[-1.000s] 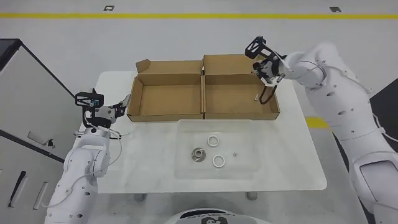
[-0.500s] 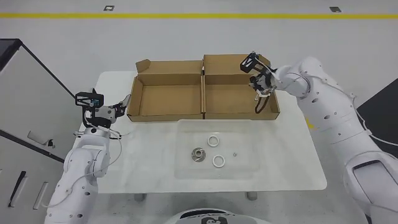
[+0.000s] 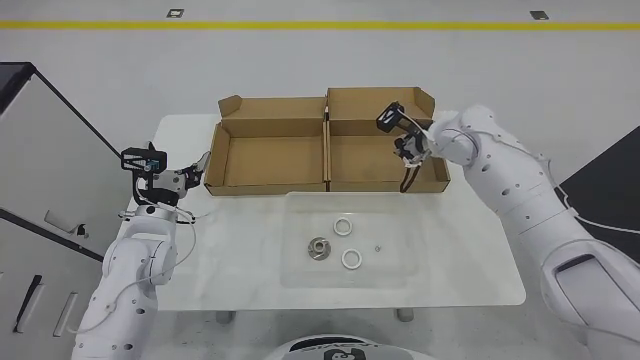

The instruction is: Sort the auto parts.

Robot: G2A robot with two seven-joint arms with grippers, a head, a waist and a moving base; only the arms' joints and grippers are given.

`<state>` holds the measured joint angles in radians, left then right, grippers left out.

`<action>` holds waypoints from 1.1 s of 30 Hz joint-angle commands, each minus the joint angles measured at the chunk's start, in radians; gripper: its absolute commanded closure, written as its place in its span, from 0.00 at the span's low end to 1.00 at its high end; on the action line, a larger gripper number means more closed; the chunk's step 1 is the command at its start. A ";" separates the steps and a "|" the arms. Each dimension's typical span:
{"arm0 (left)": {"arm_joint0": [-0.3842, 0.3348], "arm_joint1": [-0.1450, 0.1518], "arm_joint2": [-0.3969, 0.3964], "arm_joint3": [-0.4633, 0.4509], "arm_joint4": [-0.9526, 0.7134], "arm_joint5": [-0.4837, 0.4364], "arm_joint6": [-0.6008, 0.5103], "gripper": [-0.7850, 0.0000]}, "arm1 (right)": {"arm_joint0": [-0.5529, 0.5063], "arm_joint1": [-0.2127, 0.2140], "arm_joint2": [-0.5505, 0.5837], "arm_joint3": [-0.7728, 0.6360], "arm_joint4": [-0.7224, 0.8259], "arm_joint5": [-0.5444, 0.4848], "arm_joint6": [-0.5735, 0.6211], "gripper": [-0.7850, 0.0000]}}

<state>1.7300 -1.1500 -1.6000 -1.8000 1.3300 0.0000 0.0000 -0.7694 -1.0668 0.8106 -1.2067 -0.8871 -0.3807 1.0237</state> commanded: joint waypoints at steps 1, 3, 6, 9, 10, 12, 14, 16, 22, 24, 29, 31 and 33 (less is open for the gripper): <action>0.000 0.000 0.000 0.000 0.000 0.000 0.000 0.00 | 0.002 -0.002 -0.002 0.004 0.003 -0.002 0.001 1.00; 0.000 0.000 0.000 0.000 0.000 0.000 0.000 0.00 | 0.002 -0.002 -0.002 0.004 0.003 -0.002 0.001 1.00; 0.000 0.000 0.000 0.000 0.000 0.000 0.000 0.00 | 0.002 -0.002 -0.002 0.004 0.003 -0.002 0.001 1.00; 0.000 0.000 0.000 0.000 0.000 0.000 0.000 0.00 | 0.002 -0.002 -0.002 0.004 0.003 -0.002 0.001 1.00; 0.000 0.000 0.000 0.000 0.000 0.000 0.000 0.00 | 0.002 -0.002 -0.002 0.004 0.003 -0.002 0.001 1.00; 0.000 0.000 0.000 0.000 0.000 0.000 0.000 0.00 | 0.002 -0.002 -0.002 0.004 0.003 -0.002 0.001 1.00; 0.000 0.000 0.000 0.000 0.000 0.000 0.000 0.00 | -0.002 -0.002 -0.002 0.002 -0.004 0.005 -0.009 1.00; 0.000 0.000 0.000 0.000 0.000 0.000 0.000 0.00 | -0.005 -0.003 -0.008 -0.004 -0.020 0.017 -0.005 1.00; 0.000 0.000 0.000 0.000 0.000 0.000 0.000 0.00 | 0.050 -0.034 -0.054 0.088 -0.017 0.027 0.017 1.00; 0.000 0.000 0.000 0.000 0.000 0.000 0.000 0.00 | 0.075 -0.050 -0.073 0.138 0.007 0.020 0.023 1.00; 0.000 0.000 0.000 0.000 0.000 0.000 0.000 0.00 | 0.140 -0.093 -0.122 0.264 0.043 0.009 0.023 1.00; 0.000 0.000 0.000 0.000 0.000 0.000 0.000 0.00 | 0.159 -0.110 -0.139 0.310 0.058 0.006 0.021 1.00; 0.000 0.000 0.000 0.000 0.000 0.000 0.000 0.00 | 0.175 -0.126 -0.157 0.349 0.067 0.001 0.016 1.00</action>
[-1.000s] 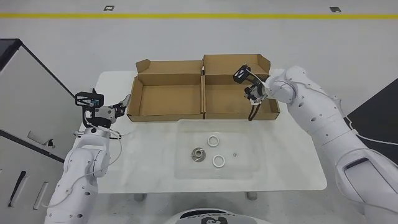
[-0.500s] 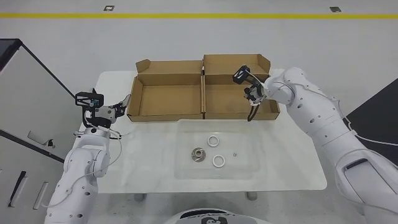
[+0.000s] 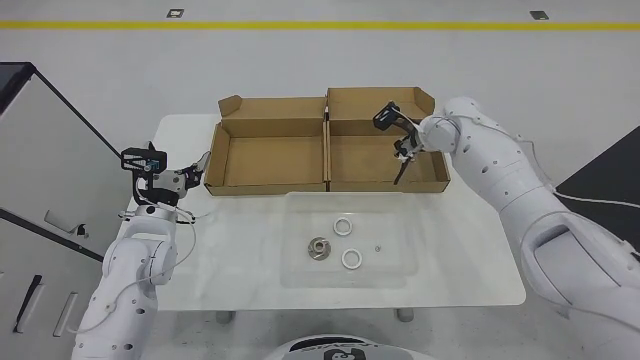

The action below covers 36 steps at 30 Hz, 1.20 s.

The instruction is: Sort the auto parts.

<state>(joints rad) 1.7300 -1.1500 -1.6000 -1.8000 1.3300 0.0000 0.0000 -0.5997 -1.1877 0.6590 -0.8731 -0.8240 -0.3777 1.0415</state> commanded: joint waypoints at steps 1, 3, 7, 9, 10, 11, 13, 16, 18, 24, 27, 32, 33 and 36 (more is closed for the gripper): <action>0.000 0.000 0.000 0.000 0.000 0.000 0.000 0.00 | 0.012 -0.013 -0.014 0.035 0.006 -0.004 -0.002 1.00; 0.000 0.000 0.000 0.000 0.000 0.000 0.000 0.00 | 0.024 -0.028 -0.029 0.070 0.010 -0.008 -0.009 1.00; 0.000 0.000 0.000 0.000 0.000 0.000 0.000 0.00 | 0.041 -0.054 -0.053 0.132 0.018 -0.019 -0.021 1.00; 0.000 0.000 0.000 0.000 0.000 0.000 0.000 0.00 | 0.047 -0.065 -0.063 0.158 0.020 -0.024 -0.025 1.00; 0.000 0.000 0.000 0.000 0.000 0.000 0.000 0.00 | 0.051 -0.071 -0.067 0.170 0.019 -0.025 -0.028 1.00; 0.000 0.000 0.000 0.000 0.000 0.000 0.000 0.00 | 0.053 -0.076 -0.071 0.182 0.020 -0.027 -0.030 1.00; 0.000 0.000 0.000 0.000 0.000 0.000 0.000 0.00 | 0.059 -0.085 -0.079 0.203 0.017 -0.031 -0.034 1.00; 0.000 0.000 0.000 0.000 0.000 0.000 0.000 0.00 | 0.066 -0.099 -0.089 0.230 0.011 -0.032 -0.040 1.00; 0.000 0.000 0.000 0.000 0.000 0.000 0.000 0.00 | 0.071 -0.107 -0.094 0.245 0.009 -0.033 -0.044 1.00; 0.000 0.000 0.000 0.000 0.000 0.000 0.000 0.00 | 0.083 -0.128 -0.105 0.280 0.004 -0.040 -0.054 0.77; 0.000 0.000 0.000 0.000 0.000 0.000 0.000 0.00 | 0.088 -0.137 -0.108 0.291 0.003 -0.045 -0.056 0.73; 0.000 0.000 0.000 0.000 0.000 0.000 0.000 0.00 | 0.099 -0.145 -0.107 0.301 -0.003 -0.061 -0.071 0.66; 0.000 0.000 0.000 0.000 0.000 0.000 0.000 0.00 | 0.100 -0.145 -0.105 0.300 -0.005 -0.068 -0.078 0.64; 0.000 0.000 0.000 0.000 0.000 0.000 0.000 0.00 | 0.106 -0.143 -0.100 0.293 -0.011 -0.082 -0.085 0.56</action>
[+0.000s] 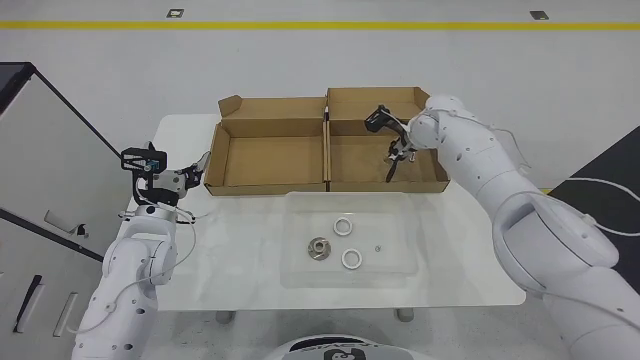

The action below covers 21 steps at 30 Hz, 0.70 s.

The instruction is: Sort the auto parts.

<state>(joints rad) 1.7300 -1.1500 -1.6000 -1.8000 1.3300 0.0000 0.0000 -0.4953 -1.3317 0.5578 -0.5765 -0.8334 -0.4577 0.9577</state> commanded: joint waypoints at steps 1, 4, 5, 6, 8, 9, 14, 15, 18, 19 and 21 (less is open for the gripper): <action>0.000 0.000 0.000 0.000 0.000 0.000 0.000 0.00 | 0.003 0.002 0.003 -0.008 -0.006 -0.007 -0.003 0.53; 0.000 0.000 0.000 0.000 0.000 0.000 0.000 0.00 | 0.005 0.010 0.013 -0.033 -0.021 -0.018 -0.008 0.24; 0.000 0.000 0.000 0.000 0.000 0.000 0.000 0.00 | 0.005 0.014 0.018 -0.046 -0.026 -0.021 -0.012 0.11; 0.000 0.000 0.000 0.000 0.000 0.000 0.000 0.00 | 0.003 0.019 0.024 -0.058 -0.029 -0.024 -0.013 0.00; 0.000 0.000 0.000 0.000 0.000 0.000 0.000 0.00 | -0.003 0.031 0.036 -0.096 -0.041 -0.032 -0.012 0.00; 0.000 0.000 0.000 0.000 0.000 0.000 0.000 0.00 | -0.008 0.039 0.044 -0.117 -0.046 -0.034 -0.010 0.00; 0.000 0.000 0.000 0.000 0.000 0.000 0.000 0.00 | -0.053 0.089 0.106 -0.287 -0.071 -0.052 0.029 0.00; 0.000 0.000 0.000 0.000 0.000 0.000 0.000 0.00 | -0.067 0.103 0.123 -0.336 -0.079 -0.060 0.038 0.00; 0.000 0.000 0.000 0.000 0.000 0.000 0.000 0.00 | -0.129 0.148 0.191 -0.490 -0.095 -0.075 0.080 0.00; 0.000 0.000 0.000 0.000 0.000 0.000 0.000 0.00 | -0.155 0.163 0.218 -0.546 -0.100 -0.080 0.096 0.00; 0.000 0.000 0.000 0.000 0.000 0.000 0.000 0.00 | -0.210 0.195 0.278 -0.660 -0.099 -0.092 0.136 0.00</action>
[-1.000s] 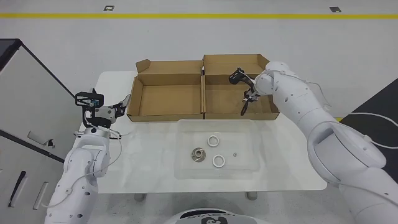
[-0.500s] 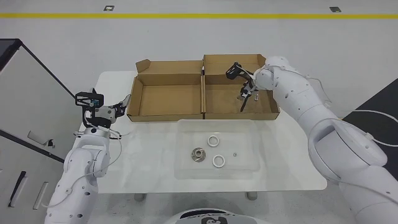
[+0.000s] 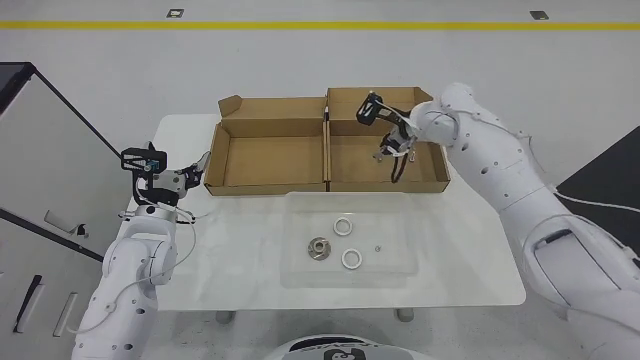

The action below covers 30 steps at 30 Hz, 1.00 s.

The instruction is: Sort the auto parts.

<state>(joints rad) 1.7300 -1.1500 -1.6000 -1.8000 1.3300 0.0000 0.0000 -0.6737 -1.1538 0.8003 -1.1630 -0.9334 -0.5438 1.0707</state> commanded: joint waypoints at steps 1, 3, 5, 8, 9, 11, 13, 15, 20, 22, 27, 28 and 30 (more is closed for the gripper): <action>0.000 0.000 0.000 0.000 0.000 0.000 0.000 0.00 | -0.060 0.032 0.066 -0.132 0.002 -0.016 0.044 0.00; 0.000 0.000 0.000 0.000 0.000 0.000 0.000 0.00 | -0.118 0.058 0.124 -0.241 0.011 -0.039 0.087 0.00; 0.000 0.000 0.000 0.000 0.000 0.000 0.000 0.00 | -0.172 0.081 0.178 -0.336 0.028 -0.062 0.128 0.00; 0.000 0.000 0.000 0.000 0.000 0.000 0.000 0.00 | -0.239 0.111 0.216 -0.451 0.046 -0.068 0.137 0.00; 0.000 0.000 0.000 0.000 0.000 0.000 0.000 0.00 | -0.255 0.122 0.218 -0.484 0.050 -0.071 0.135 0.00; 0.000 0.000 0.000 0.000 0.000 0.000 0.000 0.00 | -0.278 0.146 0.215 -0.538 0.057 -0.075 0.131 0.00; 0.000 0.000 0.000 0.000 0.000 0.000 0.000 0.00 | -0.293 0.172 0.203 -0.582 0.076 -0.085 0.121 0.00; 0.000 0.000 0.000 0.000 0.000 0.000 0.000 0.00 | -0.298 0.199 0.179 -0.616 0.092 -0.095 0.111 0.00; 0.000 0.000 0.000 0.000 0.000 0.000 0.000 0.00 | -0.273 0.273 0.080 -0.665 0.148 -0.127 0.079 0.00; 0.000 0.000 0.000 0.000 0.000 0.000 0.000 0.00 | -0.251 0.304 0.030 -0.683 0.170 -0.139 0.067 0.00; 0.000 0.000 0.000 0.000 0.000 0.000 0.000 0.00 | -0.173 0.383 -0.098 -0.713 0.246 -0.186 0.020 0.00; 0.000 0.000 0.000 0.000 0.000 0.000 0.000 0.00 | -0.155 0.398 -0.125 -0.717 0.259 -0.194 0.012 0.00; 0.000 0.000 0.000 0.000 0.000 0.000 0.000 0.00 | -0.117 0.424 -0.175 -0.719 0.291 -0.204 0.002 0.00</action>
<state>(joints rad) 1.7300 -1.1500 -1.6000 -1.8000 1.3300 0.0000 0.0000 -0.8118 -0.7433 0.6526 -1.8818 -0.6590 -0.7446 1.0759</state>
